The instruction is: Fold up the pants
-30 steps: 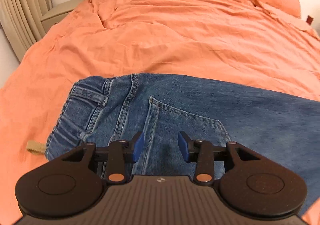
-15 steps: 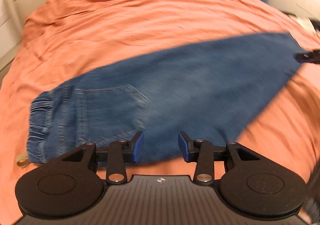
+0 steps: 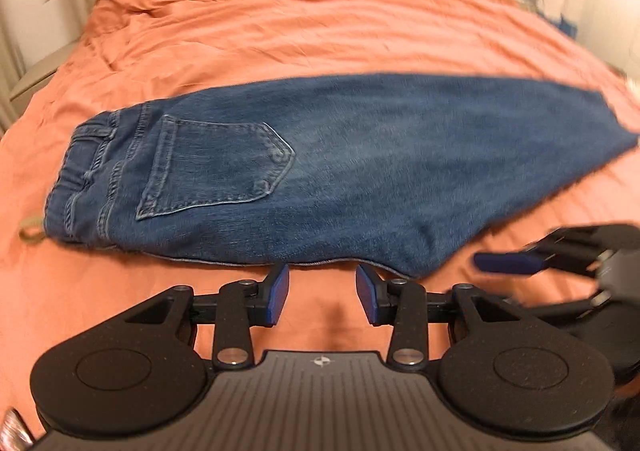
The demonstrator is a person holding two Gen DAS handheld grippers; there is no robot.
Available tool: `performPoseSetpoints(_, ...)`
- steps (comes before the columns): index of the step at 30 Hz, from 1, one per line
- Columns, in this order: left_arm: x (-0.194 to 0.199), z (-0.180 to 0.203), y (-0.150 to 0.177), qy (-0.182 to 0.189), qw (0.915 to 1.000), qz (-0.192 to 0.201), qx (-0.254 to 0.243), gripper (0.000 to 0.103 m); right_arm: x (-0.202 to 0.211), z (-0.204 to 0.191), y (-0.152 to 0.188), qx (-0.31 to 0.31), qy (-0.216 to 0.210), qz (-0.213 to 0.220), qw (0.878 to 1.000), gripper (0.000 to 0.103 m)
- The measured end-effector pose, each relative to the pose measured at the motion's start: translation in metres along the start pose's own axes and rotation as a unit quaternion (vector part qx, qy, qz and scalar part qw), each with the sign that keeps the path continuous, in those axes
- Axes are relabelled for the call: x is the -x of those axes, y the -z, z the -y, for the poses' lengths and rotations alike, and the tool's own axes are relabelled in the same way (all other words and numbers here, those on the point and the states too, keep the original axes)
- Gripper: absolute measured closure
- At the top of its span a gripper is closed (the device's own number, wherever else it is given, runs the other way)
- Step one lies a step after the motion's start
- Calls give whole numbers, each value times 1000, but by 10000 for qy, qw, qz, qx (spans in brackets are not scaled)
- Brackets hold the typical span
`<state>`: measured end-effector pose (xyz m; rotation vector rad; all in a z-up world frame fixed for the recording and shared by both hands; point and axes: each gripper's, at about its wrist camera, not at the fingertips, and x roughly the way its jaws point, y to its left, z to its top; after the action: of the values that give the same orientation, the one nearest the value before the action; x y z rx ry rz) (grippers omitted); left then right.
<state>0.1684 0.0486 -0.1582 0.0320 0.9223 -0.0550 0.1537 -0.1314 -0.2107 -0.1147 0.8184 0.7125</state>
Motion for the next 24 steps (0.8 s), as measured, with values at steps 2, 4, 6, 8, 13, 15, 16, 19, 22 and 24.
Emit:
performPoseSetpoints(2,1,-8,2,46,9995,65,295,56,-17,-8,-6,215,25,14,9998,68)
performPoseSetpoints(4,4,-16,1,60,9984,155,547,56,-31,-17,-7,443,160,72,9989,69)
performPoseSetpoints(6,5,-22,1,44,9971,250,720,56,-43,-21,-8,526,385,113,9978,72)
performPoseSetpoints(8,7,-27,2,137,9959,353,821,56,-44,-22,-11,504,391,199,9978,95)
performPoseSetpoints(13,2,-34,2,363,9926,565,1007,56,-21,-24,-14,356,305,304,9984,98)
performPoseSetpoints(15,-4,-36,-1,472,9915,590,1061,56,-26,-22,-4,208,321,53,9993,99)
performPoseSetpoints(16,-8,-35,-3,487,9916,568,1059,56,-32,-22,2,162,355,-38,9992,100)
performPoseSetpoints(19,-22,-28,-6,269,9955,471,773,58,-37,-15,8,-273,338,-74,9990,100)
performPoseSetpoints(22,-43,-22,-8,-88,9984,104,551,61,-36,-14,8,-407,353,-96,9985,99)
performPoseSetpoints(24,-56,-24,-8,-353,9979,-151,530,62,-34,-14,7,-449,334,-141,9983,94)
